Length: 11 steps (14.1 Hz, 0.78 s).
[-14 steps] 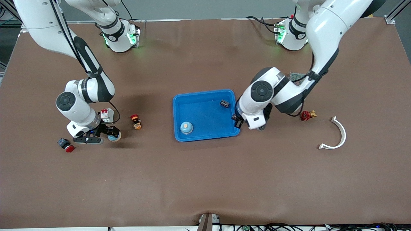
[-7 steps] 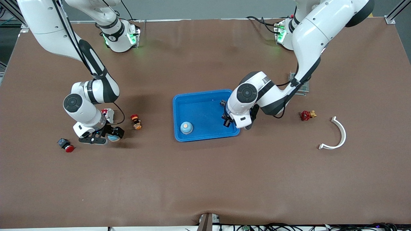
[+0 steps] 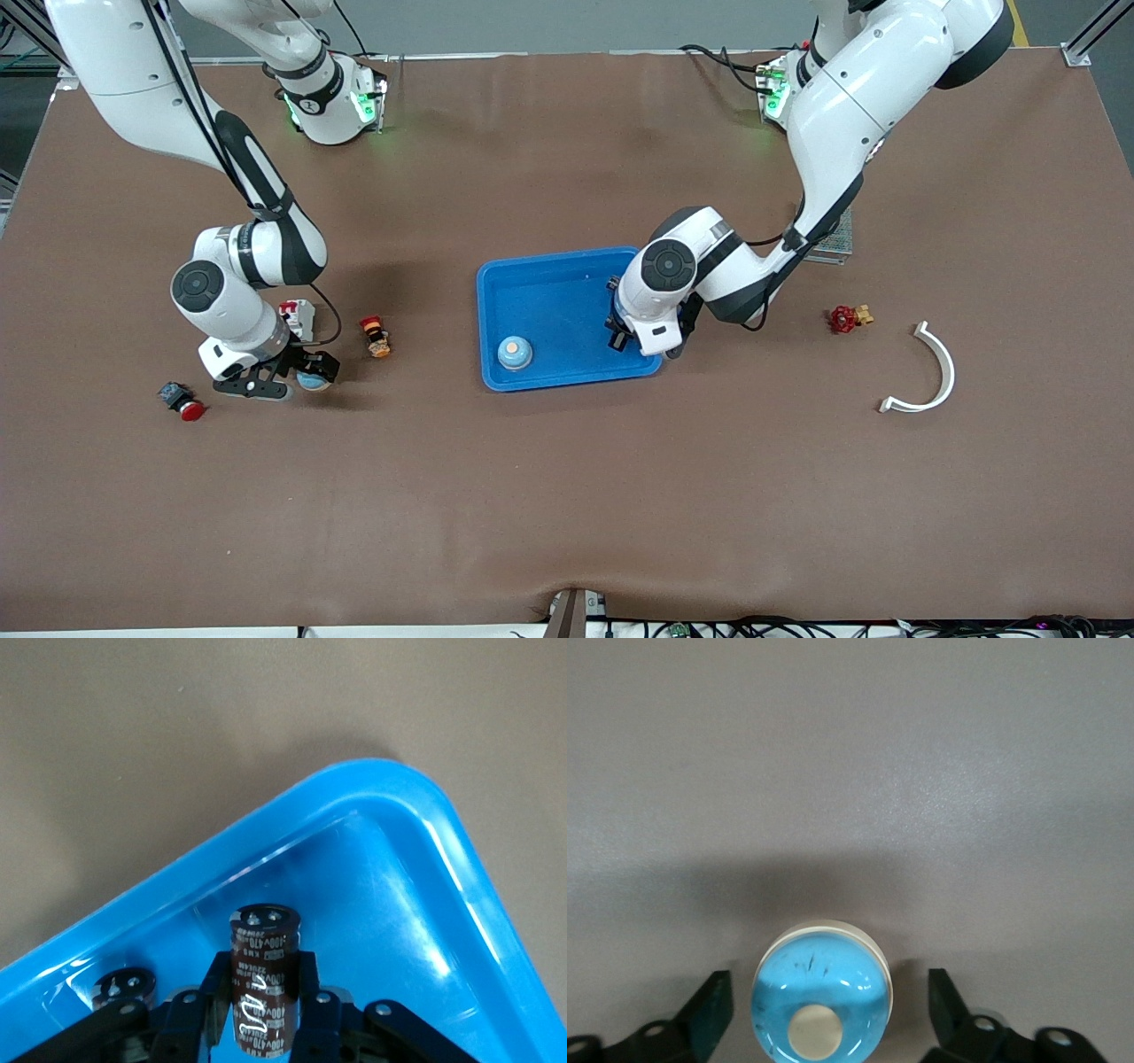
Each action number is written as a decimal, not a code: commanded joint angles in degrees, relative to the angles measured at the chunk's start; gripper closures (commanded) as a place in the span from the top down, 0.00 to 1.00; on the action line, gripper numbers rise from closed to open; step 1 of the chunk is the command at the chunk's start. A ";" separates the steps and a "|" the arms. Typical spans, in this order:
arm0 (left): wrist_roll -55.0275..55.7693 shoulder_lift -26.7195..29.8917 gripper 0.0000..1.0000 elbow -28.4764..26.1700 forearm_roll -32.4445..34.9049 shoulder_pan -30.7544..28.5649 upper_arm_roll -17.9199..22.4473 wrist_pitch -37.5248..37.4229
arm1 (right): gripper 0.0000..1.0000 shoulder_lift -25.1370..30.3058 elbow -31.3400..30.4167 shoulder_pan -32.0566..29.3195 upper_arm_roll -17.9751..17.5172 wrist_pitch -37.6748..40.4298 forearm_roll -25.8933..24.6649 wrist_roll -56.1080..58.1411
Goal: Place electrolytic capacitor and blue bell in tray
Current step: 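Drop the left gripper's capacitor in the tray while the right gripper lifts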
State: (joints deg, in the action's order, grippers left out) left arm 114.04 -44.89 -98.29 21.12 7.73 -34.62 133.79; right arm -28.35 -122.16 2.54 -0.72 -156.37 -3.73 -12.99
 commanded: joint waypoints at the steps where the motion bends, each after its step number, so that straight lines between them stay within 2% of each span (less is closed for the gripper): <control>1: 0.31 -0.82 0.32 1.52 1.12 0.36 0.43 0.42 | 0.72 -0.82 0.35 -0.16 -0.24 -0.43 -0.58 -0.89; 2: 0.40 -1.16 0.45 2.31 1.20 0.36 0.52 0.42 | 0.61 -1.26 0.43 -0.08 -0.24 -0.87 -0.58 -0.98; 3: 0.48 -1.17 0.67 2.49 1.29 0.44 0.52 0.42 | 0.32 -1.36 0.44 -0.07 -0.24 -0.96 -0.58 -0.98; 4: 0.57 -0.99 0.95 2.49 1.20 0.36 0.52 0.42 | 0.15 -1.36 0.35 0.01 -0.24 -0.87 -0.58 -0.98; 5: 0.57 -0.82 1.00 2.58 1.20 0.36 0.52 0.42 | 0.00 -1.36 0.35 -0.16 -0.33 -0.61 -0.49 -1.59; 8: 0.66 0.67 1.00 2.93 1.38 -0.08 0.43 0.16 | 0.00 -0.39 0.70 0.19 -0.77 -0.08 -0.32 -8.94; 11: 0.57 2.08 1.00 5.38 0.94 -0.61 0.17 -3.78 | 0.00 1.45 2.18 0.54 -3.92 2.89 -0.23 -26.68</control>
State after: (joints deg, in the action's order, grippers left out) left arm 114.03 -44.74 -94.31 21.23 7.53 -34.26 133.25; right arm -28.70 -121.18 2.80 -2.45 -156.30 -3.64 -29.77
